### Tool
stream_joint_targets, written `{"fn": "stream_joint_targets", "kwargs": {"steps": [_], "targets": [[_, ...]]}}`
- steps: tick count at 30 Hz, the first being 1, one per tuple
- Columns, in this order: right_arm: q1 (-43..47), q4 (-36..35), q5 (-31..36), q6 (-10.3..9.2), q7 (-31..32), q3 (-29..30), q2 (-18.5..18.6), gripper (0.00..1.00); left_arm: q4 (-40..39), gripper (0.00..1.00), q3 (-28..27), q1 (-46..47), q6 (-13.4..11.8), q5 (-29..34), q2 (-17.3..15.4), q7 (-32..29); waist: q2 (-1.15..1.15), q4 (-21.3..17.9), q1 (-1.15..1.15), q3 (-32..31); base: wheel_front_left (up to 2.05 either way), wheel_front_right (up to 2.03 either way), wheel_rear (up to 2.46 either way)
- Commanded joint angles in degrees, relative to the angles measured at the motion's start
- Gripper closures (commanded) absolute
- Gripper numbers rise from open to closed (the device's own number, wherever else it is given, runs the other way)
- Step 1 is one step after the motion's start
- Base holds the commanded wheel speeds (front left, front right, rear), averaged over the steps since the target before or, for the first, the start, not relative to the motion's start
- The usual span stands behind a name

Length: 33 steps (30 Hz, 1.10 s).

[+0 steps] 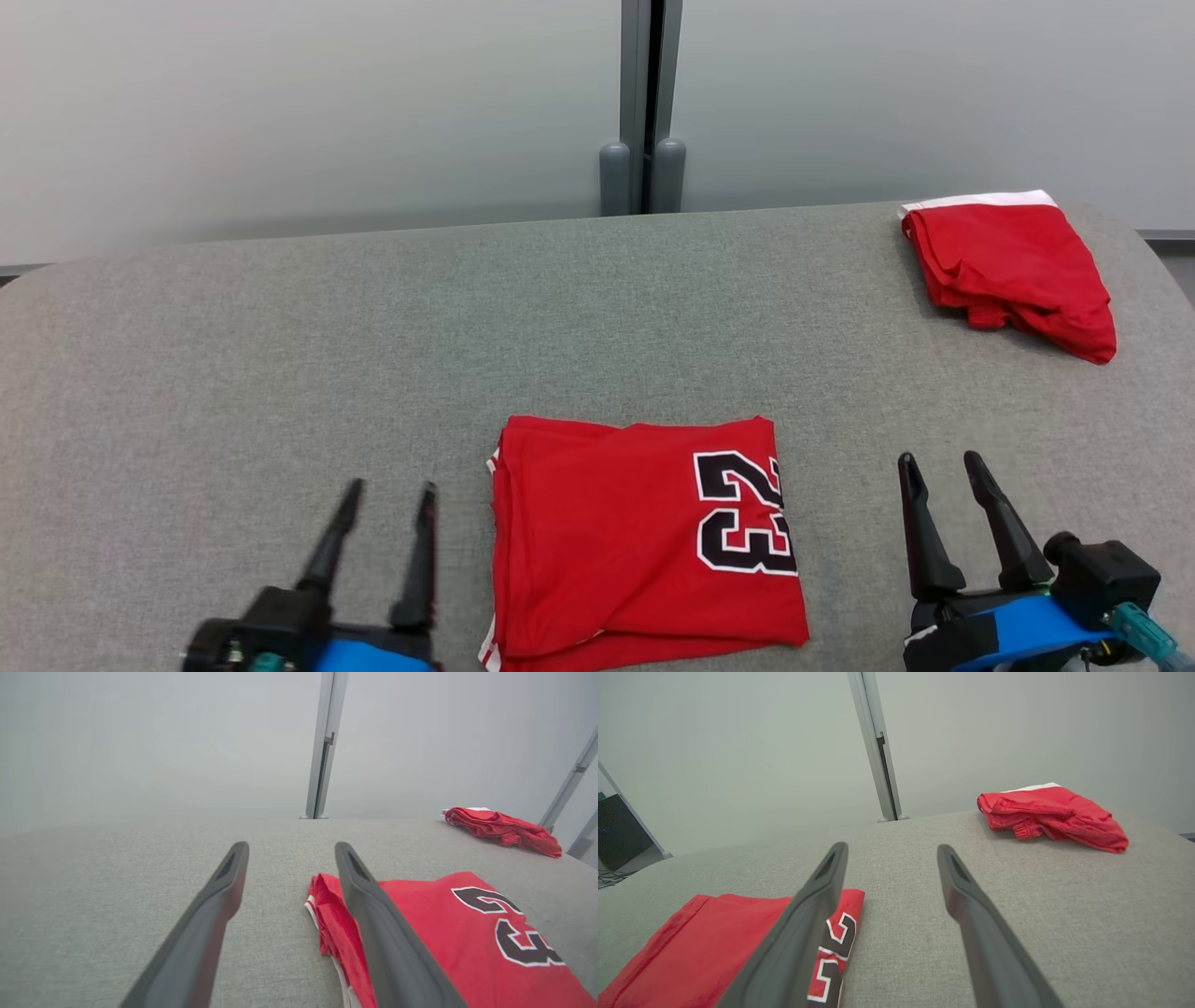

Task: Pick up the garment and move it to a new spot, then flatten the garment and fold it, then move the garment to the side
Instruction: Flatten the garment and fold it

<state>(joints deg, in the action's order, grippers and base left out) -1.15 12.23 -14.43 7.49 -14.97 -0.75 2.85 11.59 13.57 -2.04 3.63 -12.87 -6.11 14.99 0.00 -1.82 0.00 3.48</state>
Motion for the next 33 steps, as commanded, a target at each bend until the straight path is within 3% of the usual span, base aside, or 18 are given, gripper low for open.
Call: {"fn": "stream_joint_targets", "kwargs": {"steps": [1,6,14,24,33], "targets": [[-1.0,-0.4,0.5,0.01,-0.3,0.2,0.1,0.0,-1.2,0.0,-1.9,-0.3,-0.8,0.8,-0.5,0.2,0.0,0.1,0.0,-0.2,0.0,0.0,0.0],[-0.8,-0.6,1.5,0.01,-0.3,0.5,0.1,0.0,-4.6,0.0,-9.0,-0.5,-2.7,2.5,-0.7,0.2,0.0,0.5,0.0,-0.9,0.0,0.0,0.0],[0.6,-0.9,3.4,0.01,-0.3,0.6,0.1,0.0,-5.6,0.0,-14.4,-2.1,-2.9,4.4,-0.5,0.2,0.0,1.1,0.0,-2.6,0.0,0.0,0.0],[3.7,-1.4,4.2,0.01,0.6,1.2,0.1,0.0,-2.6,0.0,-15.5,-3.8,-0.6,4.6,0.3,0.2,0.0,2.1,0.0,-3.9,0.0,0.0,0.0],[4.8,-2.0,4.6,0.01,2.3,1.4,0.1,0.0,0.3,0.0,-15.4,-3.4,-1.2,6.0,0.1,0.2,0.0,2.3,0.0,-4.0,0.0,0.0,0.0]]}}
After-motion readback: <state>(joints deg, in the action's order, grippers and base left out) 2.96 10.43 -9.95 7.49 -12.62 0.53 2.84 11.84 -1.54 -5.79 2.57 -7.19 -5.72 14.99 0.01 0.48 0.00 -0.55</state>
